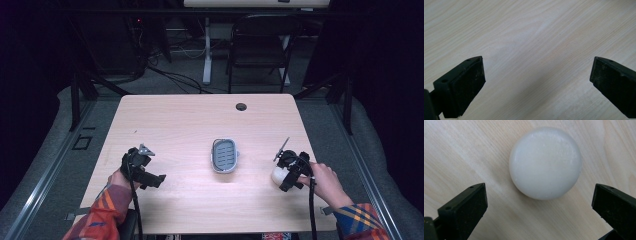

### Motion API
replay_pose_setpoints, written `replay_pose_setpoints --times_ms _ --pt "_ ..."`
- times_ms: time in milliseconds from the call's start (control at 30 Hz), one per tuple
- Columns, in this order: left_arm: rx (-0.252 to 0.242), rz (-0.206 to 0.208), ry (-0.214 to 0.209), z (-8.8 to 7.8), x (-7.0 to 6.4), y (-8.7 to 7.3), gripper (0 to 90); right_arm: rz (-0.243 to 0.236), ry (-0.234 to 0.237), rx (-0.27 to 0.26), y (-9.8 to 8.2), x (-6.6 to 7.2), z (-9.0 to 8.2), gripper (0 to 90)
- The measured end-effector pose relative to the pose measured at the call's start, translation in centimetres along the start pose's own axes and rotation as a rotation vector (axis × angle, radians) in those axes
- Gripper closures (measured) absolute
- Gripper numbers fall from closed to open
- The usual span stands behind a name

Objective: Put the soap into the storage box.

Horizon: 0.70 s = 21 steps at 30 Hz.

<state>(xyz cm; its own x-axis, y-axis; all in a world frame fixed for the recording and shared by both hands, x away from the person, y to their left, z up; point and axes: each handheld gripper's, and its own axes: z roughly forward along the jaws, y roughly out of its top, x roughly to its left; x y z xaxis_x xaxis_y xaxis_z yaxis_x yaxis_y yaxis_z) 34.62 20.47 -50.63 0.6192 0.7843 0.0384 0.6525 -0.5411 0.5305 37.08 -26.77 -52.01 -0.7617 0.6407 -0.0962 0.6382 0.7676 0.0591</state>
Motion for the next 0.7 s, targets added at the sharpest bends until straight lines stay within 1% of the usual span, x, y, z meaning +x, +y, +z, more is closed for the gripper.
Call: replay_pose_setpoints --times_ms 33,167,200,233,367,433,467,533,600,633,700 --pt "0.003 0.0 -0.004 0.0 0.0 0.0 0.0 0.006 0.001 -0.008 0.1 0.0 0.1 0.0" --pt "0.003 -0.002 -0.001 0.0 0.0 0.0 0.0 0.001 0.007 -0.005 0.6 -0.1 0.1 0.0" --pt "0.004 -0.001 -0.001 0.0 0.0 0.0 0.0 -0.007 -0.002 0.008 0.8 -0.1 0.1 0.0" --pt "0.003 -0.001 -0.001 0.1 0.0 0.0 0.0 0.001 -0.006 0.004 0.9 -0.1 0.2 0.0" --pt "0.004 -0.001 -0.002 0.1 0.0 0.0 0.0 -0.018 0.001 0.034 1.6 -0.4 0.2 0.0" --pt "0.005 -0.001 -0.005 0.1 0.0 0.0 0.0 -0.004 0.005 0.025 1.7 -0.4 0.5 0.0" --pt "0.007 0.0 -0.006 0.1 0.0 0.0 0.0 -0.019 0.001 0.047 1.9 -0.5 0.4 0.0" --pt "0.005 0.0 -0.004 0.1 0.0 0.0 0.0 0.002 0.012 0.027 2.0 -0.5 0.6 0.0" --pt "0.006 0.0 -0.008 0.1 0.0 0.0 0.0 -0.02 0.006 0.053 2.3 -0.7 0.5 0.0" --pt "0.008 0.0 -0.007 0.1 0.0 0.0 0.0 -0.01 0.006 0.046 2.3 -0.7 0.5 0.0" --pt "0.008 0.0 -0.01 0.1 0.0 0.1 0.0 -0.006 0.012 0.042 2.5 -0.7 0.6 0.0"
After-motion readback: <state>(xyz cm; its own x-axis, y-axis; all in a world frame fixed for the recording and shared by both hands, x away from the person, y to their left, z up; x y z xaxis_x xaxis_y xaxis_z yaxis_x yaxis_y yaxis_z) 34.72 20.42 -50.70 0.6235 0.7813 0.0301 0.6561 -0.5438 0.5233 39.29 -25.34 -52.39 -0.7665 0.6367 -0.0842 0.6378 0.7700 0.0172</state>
